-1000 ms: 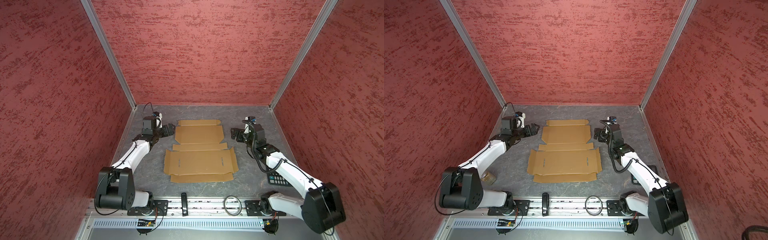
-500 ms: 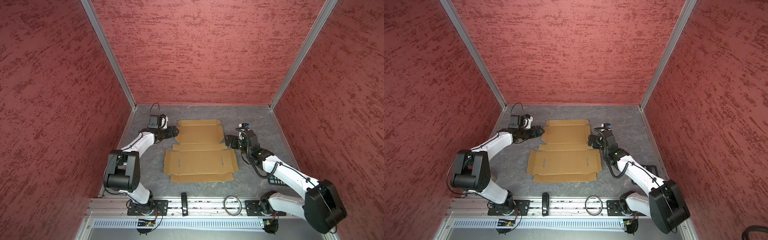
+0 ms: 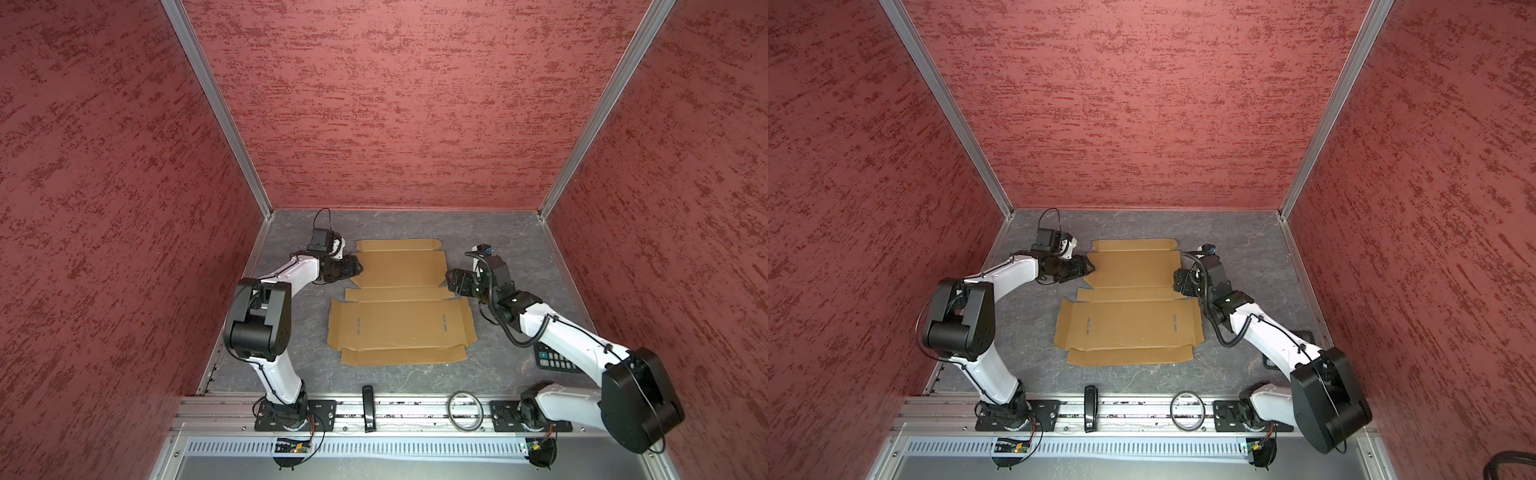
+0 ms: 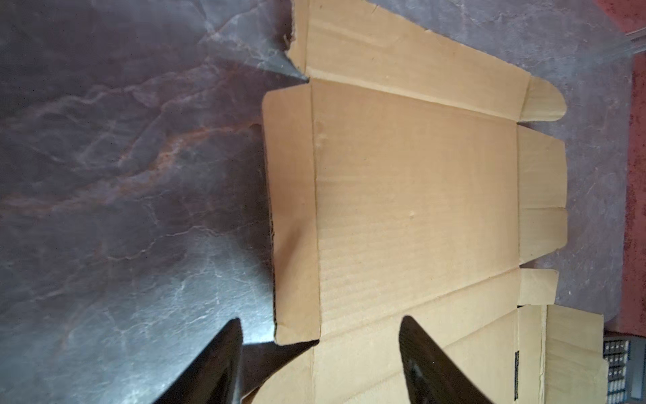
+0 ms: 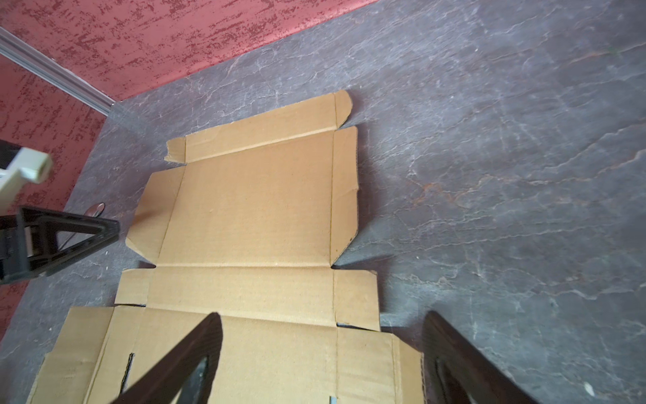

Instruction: Fold the paper box

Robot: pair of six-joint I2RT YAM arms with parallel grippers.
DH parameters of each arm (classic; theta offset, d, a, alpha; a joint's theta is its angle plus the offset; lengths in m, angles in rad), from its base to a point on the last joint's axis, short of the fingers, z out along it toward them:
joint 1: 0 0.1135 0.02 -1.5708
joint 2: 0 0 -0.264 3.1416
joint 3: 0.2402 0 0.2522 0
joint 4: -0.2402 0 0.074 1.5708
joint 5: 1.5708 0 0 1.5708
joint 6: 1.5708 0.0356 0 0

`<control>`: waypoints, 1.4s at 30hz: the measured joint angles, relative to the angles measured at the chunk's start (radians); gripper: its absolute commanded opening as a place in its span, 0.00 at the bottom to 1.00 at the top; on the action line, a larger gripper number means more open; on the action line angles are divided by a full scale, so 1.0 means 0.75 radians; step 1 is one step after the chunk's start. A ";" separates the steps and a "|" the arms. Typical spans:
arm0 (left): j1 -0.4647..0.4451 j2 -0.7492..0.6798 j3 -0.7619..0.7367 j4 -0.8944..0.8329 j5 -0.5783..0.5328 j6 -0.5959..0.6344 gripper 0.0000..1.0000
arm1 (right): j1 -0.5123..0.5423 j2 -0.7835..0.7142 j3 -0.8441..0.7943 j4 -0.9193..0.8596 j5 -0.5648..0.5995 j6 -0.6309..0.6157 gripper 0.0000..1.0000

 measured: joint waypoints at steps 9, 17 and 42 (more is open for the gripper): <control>-0.007 0.125 0.107 -0.011 0.001 -0.020 0.51 | 0.009 0.020 0.014 0.004 -0.032 -0.001 0.88; -0.039 0.238 0.220 -0.040 -0.012 -0.025 0.35 | 0.009 0.033 0.014 0.019 -0.051 -0.001 0.89; -0.184 0.148 0.064 0.072 -0.415 -0.572 0.00 | 0.010 0.068 0.072 0.058 -0.068 -0.022 0.90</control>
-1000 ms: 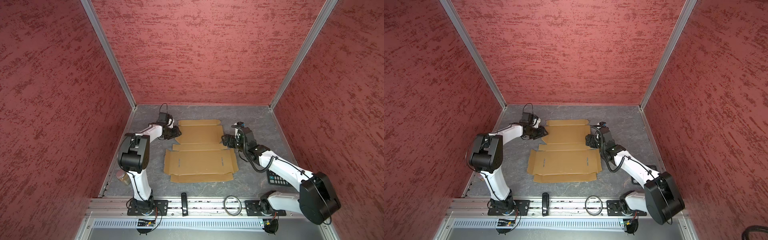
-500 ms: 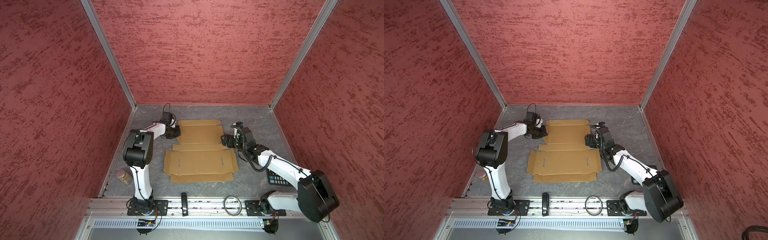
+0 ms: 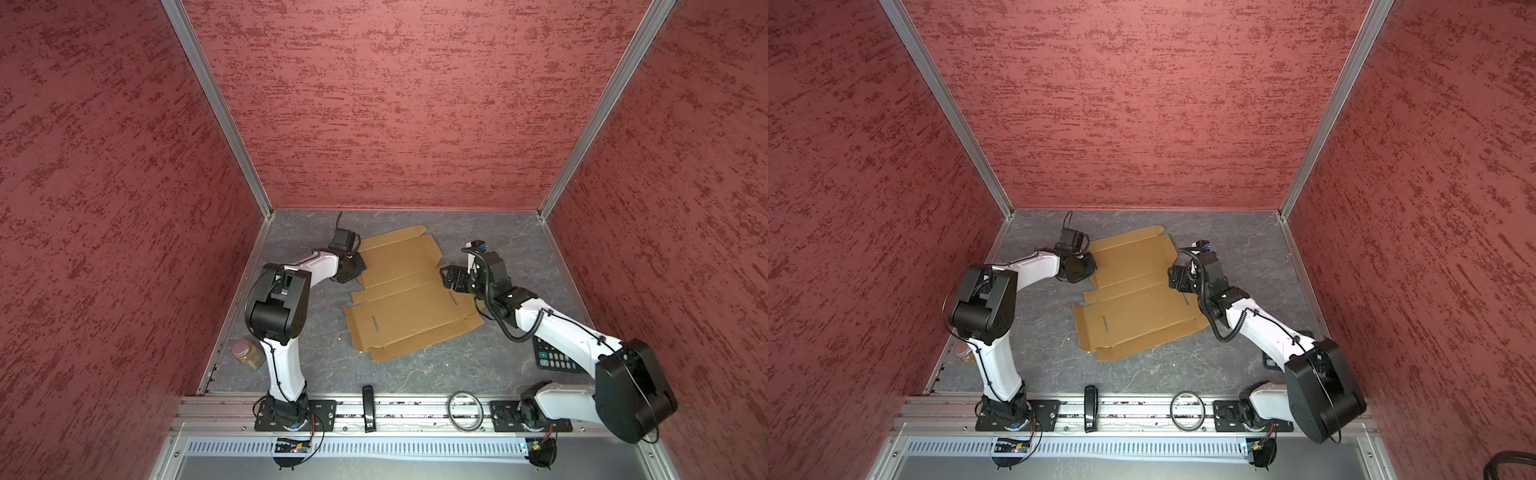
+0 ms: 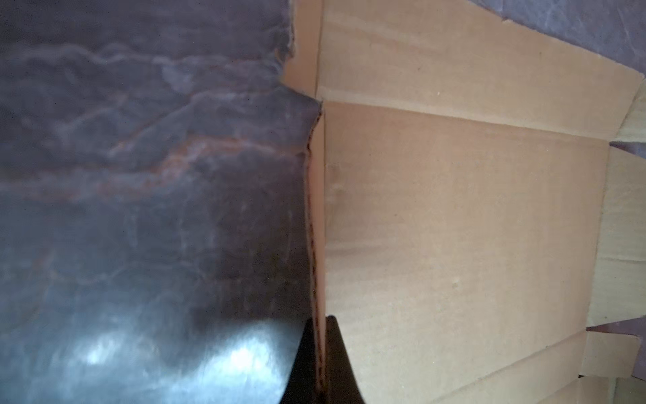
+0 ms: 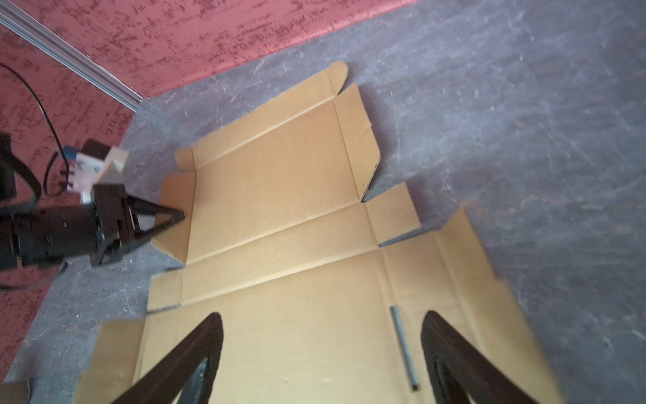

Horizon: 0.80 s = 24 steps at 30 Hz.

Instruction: Fold the paper box

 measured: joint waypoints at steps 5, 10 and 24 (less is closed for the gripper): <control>-0.077 -0.132 -0.150 0.014 -0.185 -0.277 0.00 | 0.002 0.001 0.070 -0.012 0.021 0.001 0.91; -0.155 -0.242 -0.260 -0.007 -0.398 -0.565 0.00 | 0.002 0.001 0.080 -0.049 0.039 0.007 0.91; -0.331 -0.276 -0.290 -0.063 -0.611 -1.104 0.78 | 0.002 0.001 0.079 -0.147 0.075 0.058 0.92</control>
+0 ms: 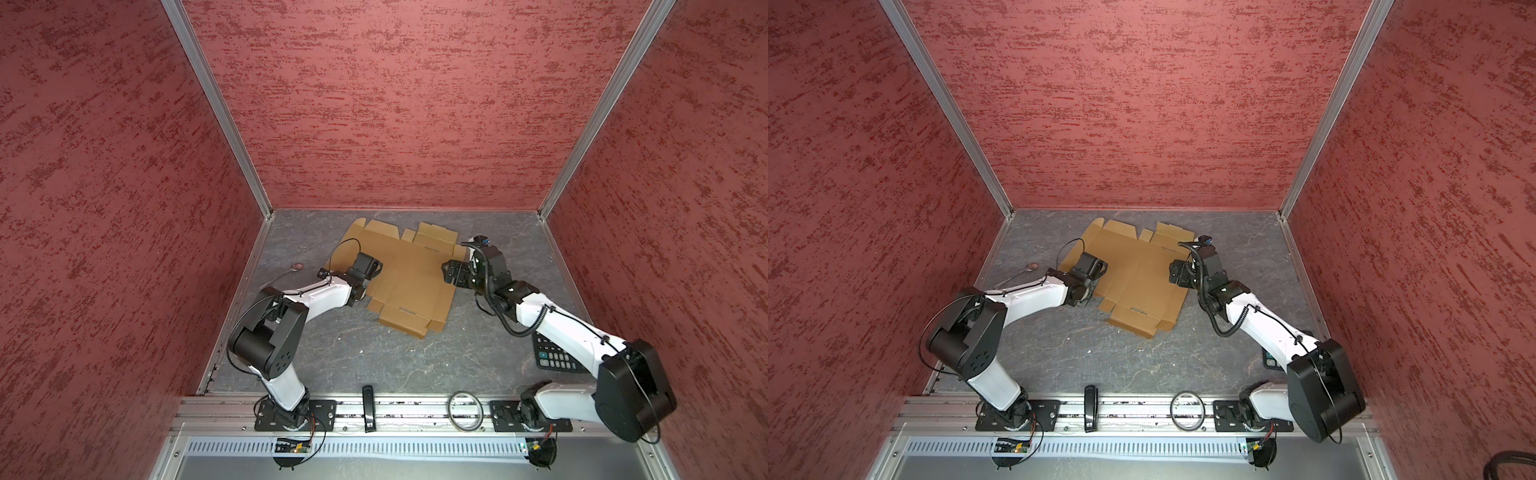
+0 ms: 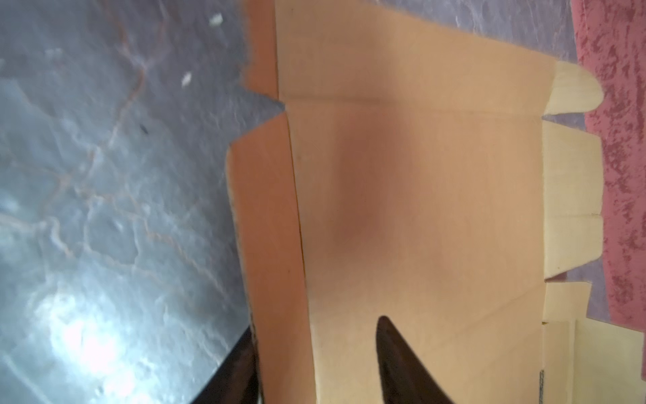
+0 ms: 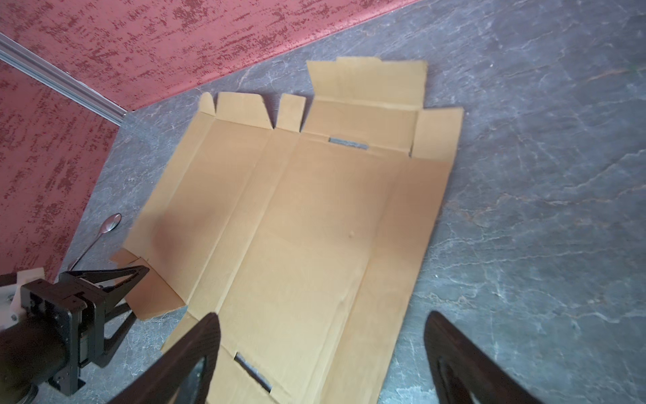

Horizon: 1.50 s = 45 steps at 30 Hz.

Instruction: Fold the paper box

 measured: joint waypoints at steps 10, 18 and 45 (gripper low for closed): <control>-0.075 -0.182 -0.017 -0.063 0.020 0.210 0.92 | 0.000 -0.024 -0.014 -0.059 0.021 0.044 0.88; 0.159 -0.443 -0.014 -0.090 0.176 0.638 0.84 | 0.000 -0.038 -0.056 -0.115 0.028 0.079 0.76; 0.392 0.242 0.375 0.010 0.732 1.322 0.17 | 0.001 0.238 -0.271 0.175 -0.182 0.326 0.59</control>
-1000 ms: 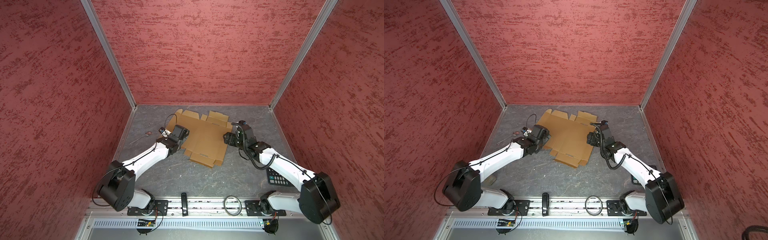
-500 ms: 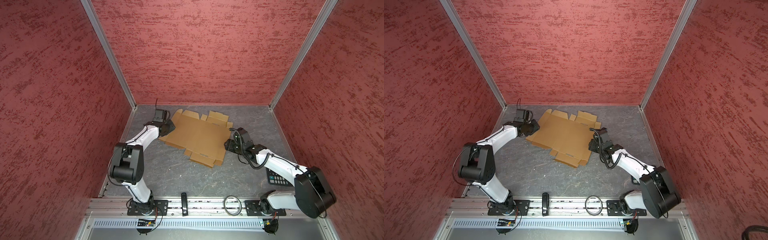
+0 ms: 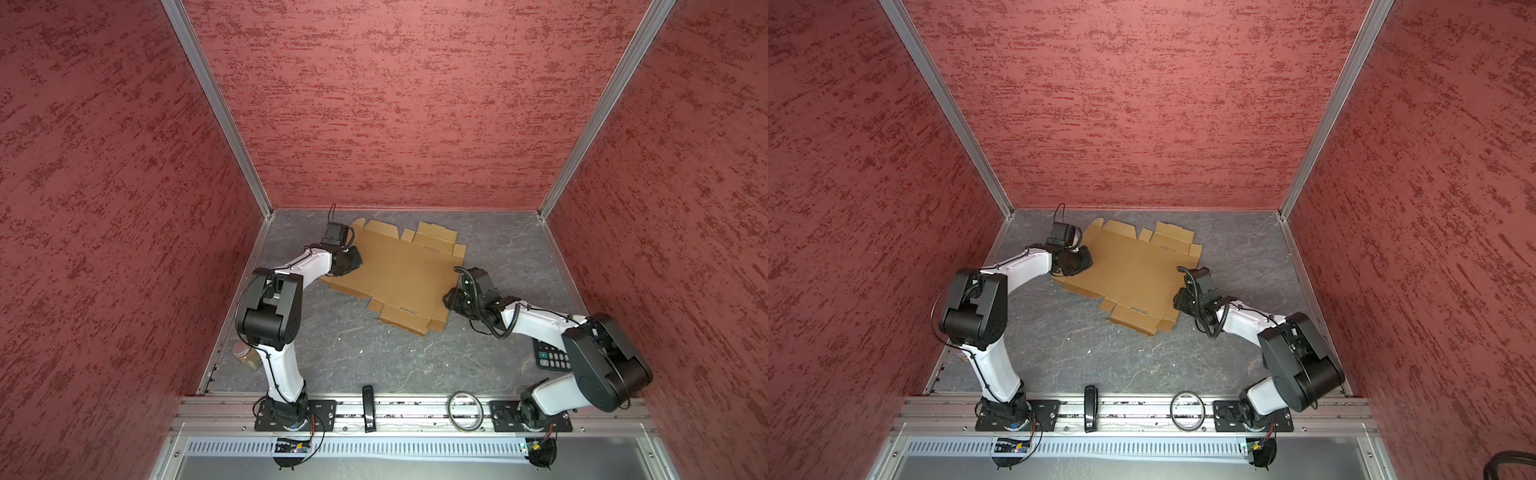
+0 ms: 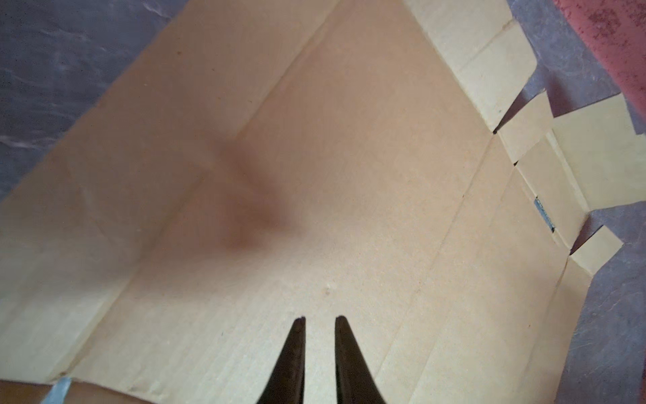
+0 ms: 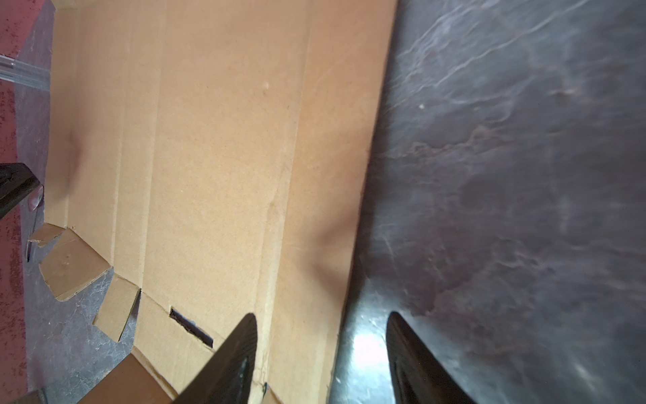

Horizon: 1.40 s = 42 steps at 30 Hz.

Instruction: Fold the paper box

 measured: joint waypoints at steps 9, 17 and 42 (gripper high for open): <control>-0.042 0.052 0.000 -0.032 -0.062 0.004 0.13 | 0.000 0.029 -0.031 0.127 -0.035 0.047 0.58; -0.053 0.102 0.000 -0.046 -0.081 -0.038 0.12 | 0.000 0.070 -0.034 0.198 -0.060 0.069 0.57; -0.084 0.064 -0.098 0.076 -0.129 -0.149 0.12 | -0.001 0.102 -0.041 0.319 -0.102 0.086 0.25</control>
